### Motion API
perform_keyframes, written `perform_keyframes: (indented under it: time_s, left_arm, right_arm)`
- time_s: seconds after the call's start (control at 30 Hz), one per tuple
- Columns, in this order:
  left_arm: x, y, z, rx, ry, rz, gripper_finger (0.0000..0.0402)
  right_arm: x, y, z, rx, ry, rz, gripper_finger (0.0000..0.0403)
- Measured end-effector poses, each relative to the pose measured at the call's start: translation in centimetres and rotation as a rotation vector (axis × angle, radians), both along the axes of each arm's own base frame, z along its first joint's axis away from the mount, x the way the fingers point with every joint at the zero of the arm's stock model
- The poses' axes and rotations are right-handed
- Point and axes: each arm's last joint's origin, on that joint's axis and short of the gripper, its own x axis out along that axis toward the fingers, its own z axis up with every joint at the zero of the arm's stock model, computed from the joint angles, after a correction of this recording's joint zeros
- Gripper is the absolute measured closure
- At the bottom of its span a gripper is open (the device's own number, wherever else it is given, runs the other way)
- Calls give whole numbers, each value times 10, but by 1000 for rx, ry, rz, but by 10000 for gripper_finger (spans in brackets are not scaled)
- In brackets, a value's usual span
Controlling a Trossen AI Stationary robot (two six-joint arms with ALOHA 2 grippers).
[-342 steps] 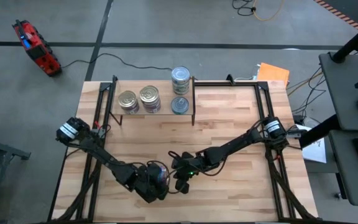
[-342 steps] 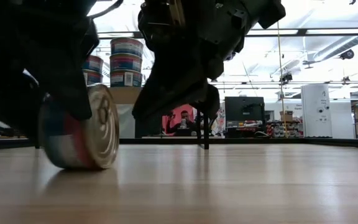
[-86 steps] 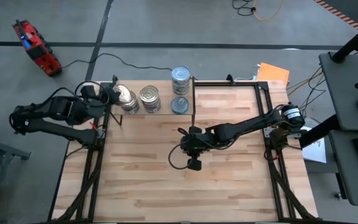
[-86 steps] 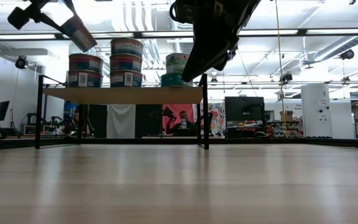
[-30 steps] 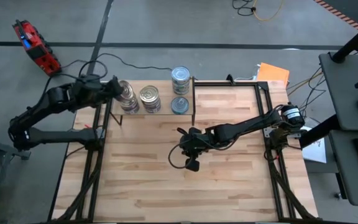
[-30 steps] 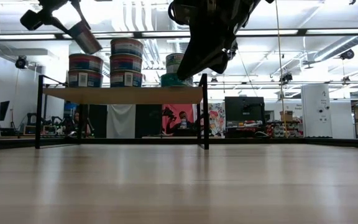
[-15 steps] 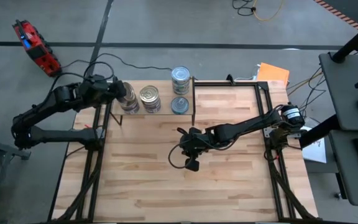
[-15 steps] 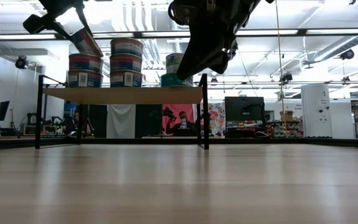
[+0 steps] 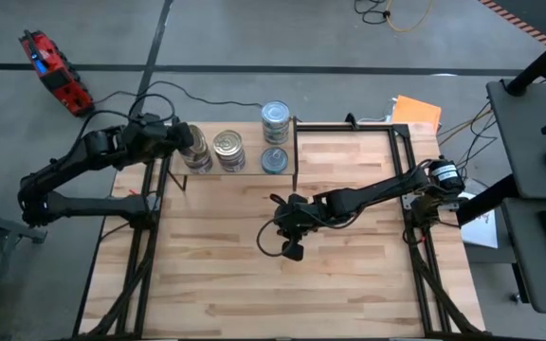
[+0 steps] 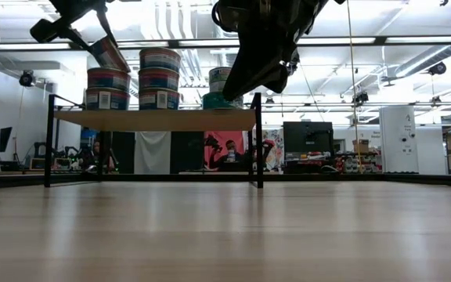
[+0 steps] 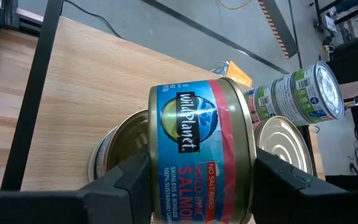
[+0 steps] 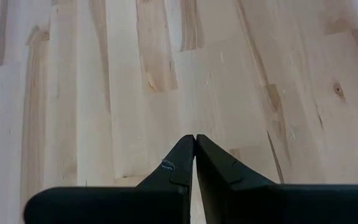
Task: Stack canned seafood by type on shelf
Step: Stack the blue and pink tuna can on top of the blue and pink tuna can on the shelf
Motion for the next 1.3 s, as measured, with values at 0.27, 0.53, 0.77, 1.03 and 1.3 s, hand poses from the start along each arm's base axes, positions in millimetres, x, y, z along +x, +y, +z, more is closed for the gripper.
perform_keyframes:
  time_s: [0.27, 0.53, 0.77, 1.03, 1.3]
  left_arm:
    - [3, 1, -2, -9, 17, -1, 186]
    - [3, 1, -2, -5, 20, -8, 168]
    - [3, 1, -2, -10, 17, -14, 166]
    - [3, -1, -2, -47, -6, -44, 165]
    - [4, -2, -2, -73, -18, -73, 164]
  right_arm:
    - [0, 0, 0, -1, 0, 0, 394]
    - [0, 0, 0, -2, 0, 0, 394]
    - [0, 0, 0, -4, -1, 2, 394]
    - [0, -1, 0, -5, -1, 0, 394]
    - [1, -4, 0, -5, -1, -10, 394]
